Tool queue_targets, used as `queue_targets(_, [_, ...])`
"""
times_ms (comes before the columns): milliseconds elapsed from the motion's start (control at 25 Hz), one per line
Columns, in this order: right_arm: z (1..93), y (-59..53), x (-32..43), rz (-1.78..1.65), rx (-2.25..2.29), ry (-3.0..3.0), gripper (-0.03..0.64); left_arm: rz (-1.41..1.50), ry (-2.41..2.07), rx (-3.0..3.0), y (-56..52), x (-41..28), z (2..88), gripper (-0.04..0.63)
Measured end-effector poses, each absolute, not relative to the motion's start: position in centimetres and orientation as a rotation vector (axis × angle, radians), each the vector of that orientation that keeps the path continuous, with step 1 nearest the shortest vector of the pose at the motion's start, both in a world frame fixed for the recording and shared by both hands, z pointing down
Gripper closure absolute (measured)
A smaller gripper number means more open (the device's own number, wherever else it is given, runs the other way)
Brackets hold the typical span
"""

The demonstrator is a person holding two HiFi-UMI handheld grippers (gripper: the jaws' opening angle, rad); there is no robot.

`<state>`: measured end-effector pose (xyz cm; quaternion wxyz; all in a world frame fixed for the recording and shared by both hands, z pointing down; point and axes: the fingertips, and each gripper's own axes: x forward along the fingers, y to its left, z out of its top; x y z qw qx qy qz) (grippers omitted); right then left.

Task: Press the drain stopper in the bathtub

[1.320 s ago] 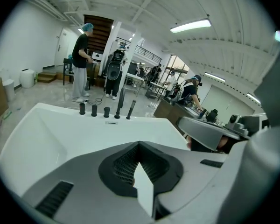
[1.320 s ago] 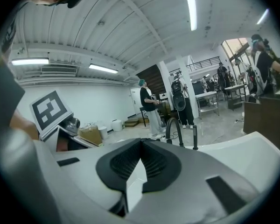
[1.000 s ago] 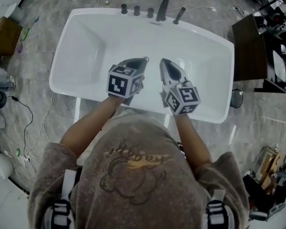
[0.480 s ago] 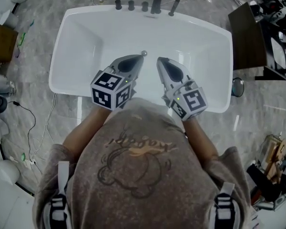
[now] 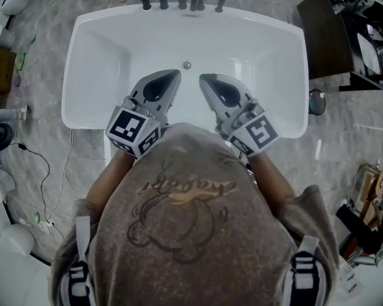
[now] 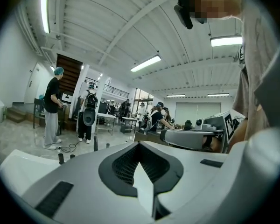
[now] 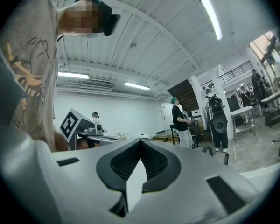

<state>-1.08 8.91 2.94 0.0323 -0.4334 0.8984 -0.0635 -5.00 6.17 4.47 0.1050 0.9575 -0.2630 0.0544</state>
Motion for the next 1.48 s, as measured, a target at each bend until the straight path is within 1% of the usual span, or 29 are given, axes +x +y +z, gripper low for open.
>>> queue_targets(480, [2.7,10.4,-2.0,-0.147,-1.228,2.847,0.615,0.162,-0.769,2.83,7.3,-6.0,4.9,0.594])
queue_targets(1480, [2.2,11.0,-2.6,-0.156,-1.191,2.885,0.615,0.194,-0.786,2.809,8.6,-6.1,5.2,0.594])
